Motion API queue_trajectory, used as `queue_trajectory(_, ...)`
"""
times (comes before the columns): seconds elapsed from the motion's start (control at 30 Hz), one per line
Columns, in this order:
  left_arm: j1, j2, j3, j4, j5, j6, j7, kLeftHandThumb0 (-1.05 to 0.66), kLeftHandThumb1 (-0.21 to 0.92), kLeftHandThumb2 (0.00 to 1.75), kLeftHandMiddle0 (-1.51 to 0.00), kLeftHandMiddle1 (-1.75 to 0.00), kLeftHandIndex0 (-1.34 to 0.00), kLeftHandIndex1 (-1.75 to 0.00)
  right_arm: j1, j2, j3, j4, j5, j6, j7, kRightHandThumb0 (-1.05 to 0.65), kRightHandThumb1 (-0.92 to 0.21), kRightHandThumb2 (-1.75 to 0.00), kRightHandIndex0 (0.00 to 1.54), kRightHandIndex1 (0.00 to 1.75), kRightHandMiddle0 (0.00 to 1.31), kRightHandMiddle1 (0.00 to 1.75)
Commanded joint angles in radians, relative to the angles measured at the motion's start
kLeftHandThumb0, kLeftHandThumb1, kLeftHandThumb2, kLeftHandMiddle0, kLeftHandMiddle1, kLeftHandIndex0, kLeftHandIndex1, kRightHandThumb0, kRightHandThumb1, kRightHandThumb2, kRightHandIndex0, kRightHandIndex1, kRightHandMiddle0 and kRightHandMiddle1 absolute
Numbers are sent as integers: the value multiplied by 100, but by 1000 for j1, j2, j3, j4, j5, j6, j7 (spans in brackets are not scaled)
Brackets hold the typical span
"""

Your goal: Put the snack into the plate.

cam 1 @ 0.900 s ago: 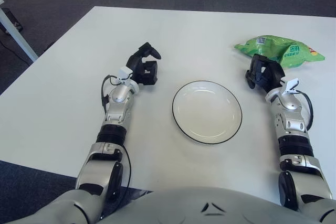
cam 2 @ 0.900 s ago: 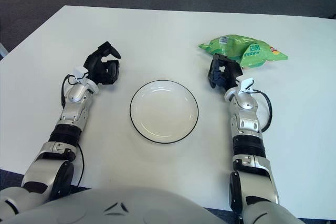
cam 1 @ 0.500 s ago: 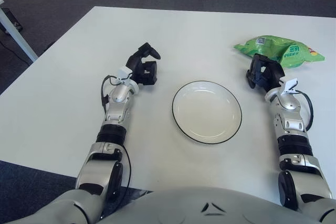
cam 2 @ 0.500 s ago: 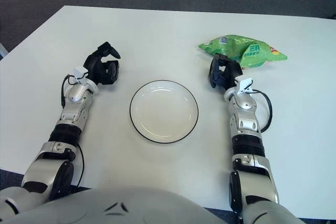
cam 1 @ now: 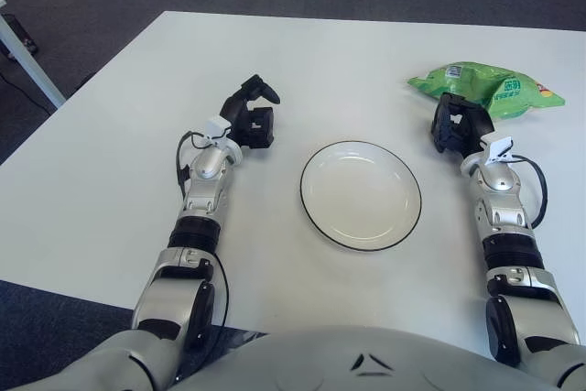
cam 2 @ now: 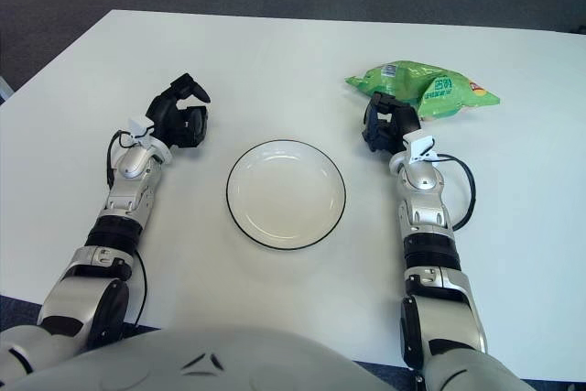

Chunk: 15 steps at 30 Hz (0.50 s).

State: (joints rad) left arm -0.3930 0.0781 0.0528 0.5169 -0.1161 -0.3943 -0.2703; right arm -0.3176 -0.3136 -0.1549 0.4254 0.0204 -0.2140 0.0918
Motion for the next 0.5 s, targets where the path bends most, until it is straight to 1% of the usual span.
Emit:
queue_trajectory(0.0,89,-28,-6,65,4,-11,5,-45,41,120,-126,-175,-54,-175,59,20,14,42,-15,-2,-4,-45,-59,-102,126,175,94,175)
queue_trajectory(0.13,87,-30,-9,71,9,-17,7,-45,41,120,-126,-175,-54,-175,61,16,13,49,-22,-26,-10,-45,-59,-102,127,175,94,175)
queue_trajectory(0.27,84,-31,-11,76,11,-20,8,-45,41,120,-125,-175,-54,-175,64,12,15,61,-32,-90,-16,-45,-59,-102,127,175,94,175)
queue_trajectory(0.3,84,-32,-12,77,10,-22,8,-45,41,120,-125,-175,-54,-175,64,9,17,69,-41,-118,-22,-45,-59,-102,127,175,93,175)
queue_trajectory(0.33,83,-33,-12,77,10,-22,8,-45,41,120,-125,-175,-54,-175,63,6,18,75,-47,-139,-26,-46,-50,-112,126,175,81,175)
queue_trajectory(0.37,83,-34,-13,77,10,-22,9,-45,41,120,-125,-175,-54,-175,62,5,18,80,-51,-153,-28,-47,-44,-118,125,175,74,175)
queue_trajectory(0.47,82,-35,-13,78,9,-23,11,-45,41,120,-125,-175,-54,-175,60,-1,23,96,-93,-225,-69,-47,-37,-125,123,175,64,175)
